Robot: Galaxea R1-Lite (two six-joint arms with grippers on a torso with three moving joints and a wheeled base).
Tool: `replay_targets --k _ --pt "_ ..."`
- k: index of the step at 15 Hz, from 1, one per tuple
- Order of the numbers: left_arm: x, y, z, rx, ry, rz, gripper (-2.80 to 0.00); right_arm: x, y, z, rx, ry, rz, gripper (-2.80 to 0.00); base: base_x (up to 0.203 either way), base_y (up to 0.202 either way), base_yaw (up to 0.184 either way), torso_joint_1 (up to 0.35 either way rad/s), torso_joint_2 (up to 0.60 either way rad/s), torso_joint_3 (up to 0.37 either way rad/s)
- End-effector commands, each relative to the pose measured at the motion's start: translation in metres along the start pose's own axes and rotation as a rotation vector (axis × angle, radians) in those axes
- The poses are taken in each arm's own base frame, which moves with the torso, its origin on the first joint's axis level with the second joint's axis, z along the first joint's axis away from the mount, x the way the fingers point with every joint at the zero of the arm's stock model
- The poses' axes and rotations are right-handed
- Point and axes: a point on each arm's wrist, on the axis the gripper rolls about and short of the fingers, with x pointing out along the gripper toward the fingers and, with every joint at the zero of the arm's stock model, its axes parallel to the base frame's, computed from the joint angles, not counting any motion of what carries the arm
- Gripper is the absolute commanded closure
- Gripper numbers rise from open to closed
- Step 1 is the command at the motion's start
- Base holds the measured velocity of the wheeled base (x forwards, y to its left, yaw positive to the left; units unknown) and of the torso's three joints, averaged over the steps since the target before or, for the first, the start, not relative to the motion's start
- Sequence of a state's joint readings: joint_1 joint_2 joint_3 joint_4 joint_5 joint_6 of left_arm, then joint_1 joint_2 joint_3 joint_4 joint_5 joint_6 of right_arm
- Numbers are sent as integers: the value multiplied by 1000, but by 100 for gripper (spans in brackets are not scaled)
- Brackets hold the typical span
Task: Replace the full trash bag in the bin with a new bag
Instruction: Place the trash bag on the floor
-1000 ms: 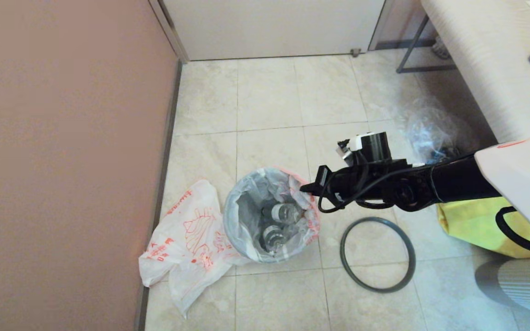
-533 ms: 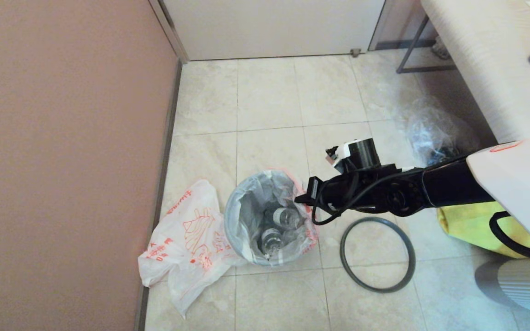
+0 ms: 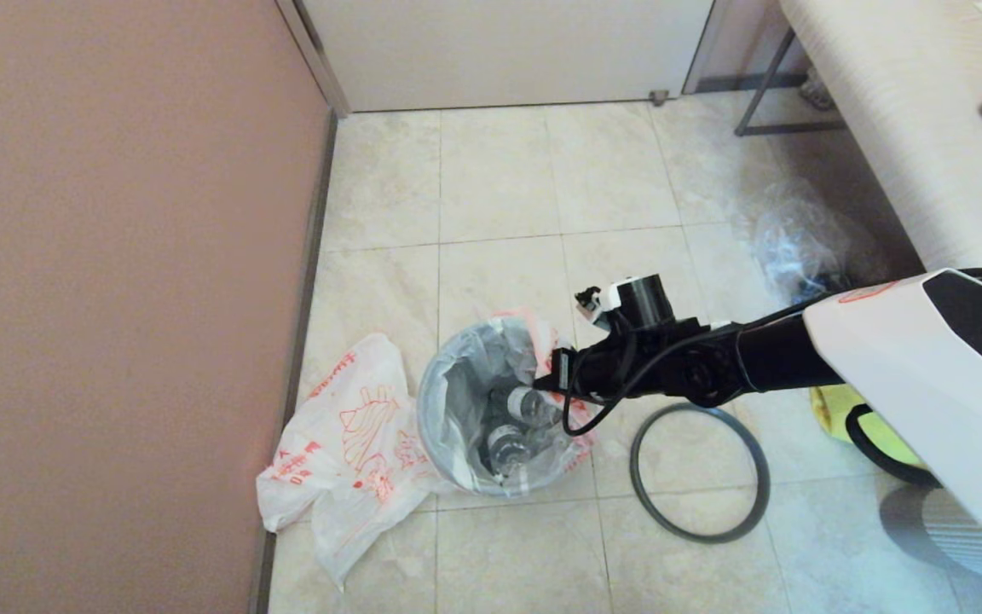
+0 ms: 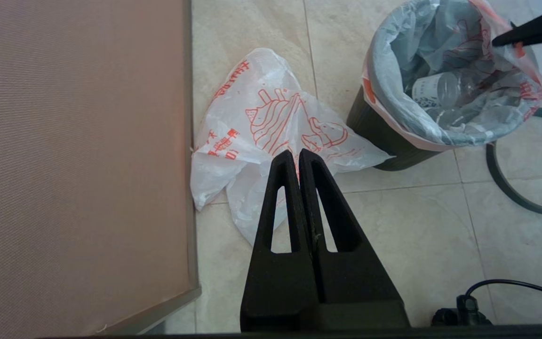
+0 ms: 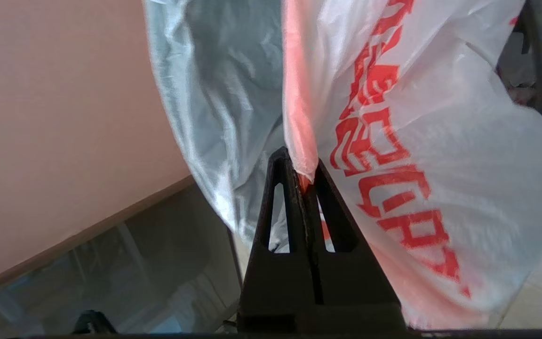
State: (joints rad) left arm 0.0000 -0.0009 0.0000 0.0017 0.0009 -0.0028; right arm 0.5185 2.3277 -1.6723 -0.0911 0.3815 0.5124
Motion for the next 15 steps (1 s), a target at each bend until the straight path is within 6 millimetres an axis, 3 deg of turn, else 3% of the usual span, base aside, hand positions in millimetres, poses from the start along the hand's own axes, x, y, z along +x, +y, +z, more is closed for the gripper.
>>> replay_targets --k 1,9,15 --pt "0 0 0 0 1 1 0 17 0 -9 1 38 -2 0 0 0 0 0 0 0" --pt "0 0 0 0 1 1 0 57 19 -32 -76 91 -78 0 0 0 0 0 0 0" --pt "0 0 0 0 1 0 0 69 32 -36 -176 94 -137 0 0 0 0 0 0 0"
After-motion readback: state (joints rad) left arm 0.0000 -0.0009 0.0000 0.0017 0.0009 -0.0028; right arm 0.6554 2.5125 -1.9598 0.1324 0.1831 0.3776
